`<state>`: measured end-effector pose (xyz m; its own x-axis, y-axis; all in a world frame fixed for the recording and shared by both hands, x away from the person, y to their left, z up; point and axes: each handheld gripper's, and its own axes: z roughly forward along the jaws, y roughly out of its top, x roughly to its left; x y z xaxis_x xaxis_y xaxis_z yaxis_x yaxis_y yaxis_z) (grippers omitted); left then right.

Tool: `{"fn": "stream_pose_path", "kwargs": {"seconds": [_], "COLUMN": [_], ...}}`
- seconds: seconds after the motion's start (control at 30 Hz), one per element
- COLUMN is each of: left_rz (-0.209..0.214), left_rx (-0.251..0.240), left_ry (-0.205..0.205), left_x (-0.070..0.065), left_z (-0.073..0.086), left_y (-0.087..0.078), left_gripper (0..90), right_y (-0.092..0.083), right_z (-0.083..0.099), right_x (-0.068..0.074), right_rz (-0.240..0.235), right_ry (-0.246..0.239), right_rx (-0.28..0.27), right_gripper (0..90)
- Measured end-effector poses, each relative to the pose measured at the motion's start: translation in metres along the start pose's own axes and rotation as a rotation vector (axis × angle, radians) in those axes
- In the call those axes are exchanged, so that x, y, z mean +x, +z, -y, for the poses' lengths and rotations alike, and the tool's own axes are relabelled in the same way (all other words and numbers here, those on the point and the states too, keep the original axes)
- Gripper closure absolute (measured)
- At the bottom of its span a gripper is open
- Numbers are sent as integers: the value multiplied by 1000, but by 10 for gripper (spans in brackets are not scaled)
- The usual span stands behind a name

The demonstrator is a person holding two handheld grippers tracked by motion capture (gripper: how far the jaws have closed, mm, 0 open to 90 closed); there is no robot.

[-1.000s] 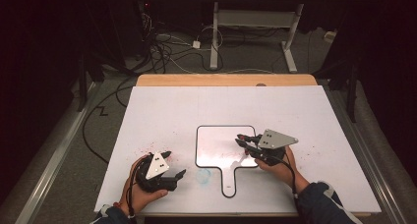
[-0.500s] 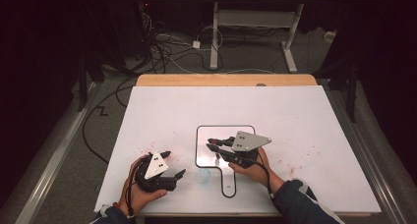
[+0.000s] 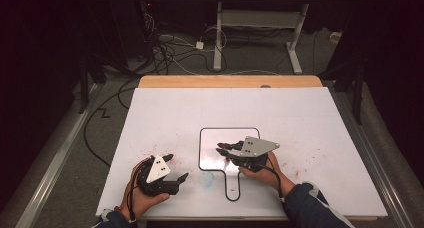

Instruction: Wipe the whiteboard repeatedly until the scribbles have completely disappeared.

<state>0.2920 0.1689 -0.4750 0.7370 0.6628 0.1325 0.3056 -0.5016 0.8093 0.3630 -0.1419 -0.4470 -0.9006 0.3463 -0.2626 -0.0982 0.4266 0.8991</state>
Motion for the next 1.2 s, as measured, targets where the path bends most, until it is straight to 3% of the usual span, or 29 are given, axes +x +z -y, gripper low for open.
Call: {"fn": "stream_pose_path", "kwargs": {"seconds": [0.2,0.33,0.87,1.03,1.2], "left_rz": [0,4,12,14,15], "left_rx": [5,8,-5,-7,-8], "left_ry": [-2,-3,-4,-3,-1], "left_x": [0,0,1,2,1], "left_z": [0,-1,0,0,0], "left_y": [1,2,1,0,0], "left_gripper": [222,221,222,222,222], "right_y": [-27,-34,26,34,28], "right_z": [15,20,-6,-9,-6], "right_x": [-22,-28,3,9,8], "right_rz": [78,92,-18,-33,-15], "right_ry": [11,46,50,54,18], "right_rx": [22,15,-38,-50,-38], "right_gripper": [815,814,814,814,815]}}
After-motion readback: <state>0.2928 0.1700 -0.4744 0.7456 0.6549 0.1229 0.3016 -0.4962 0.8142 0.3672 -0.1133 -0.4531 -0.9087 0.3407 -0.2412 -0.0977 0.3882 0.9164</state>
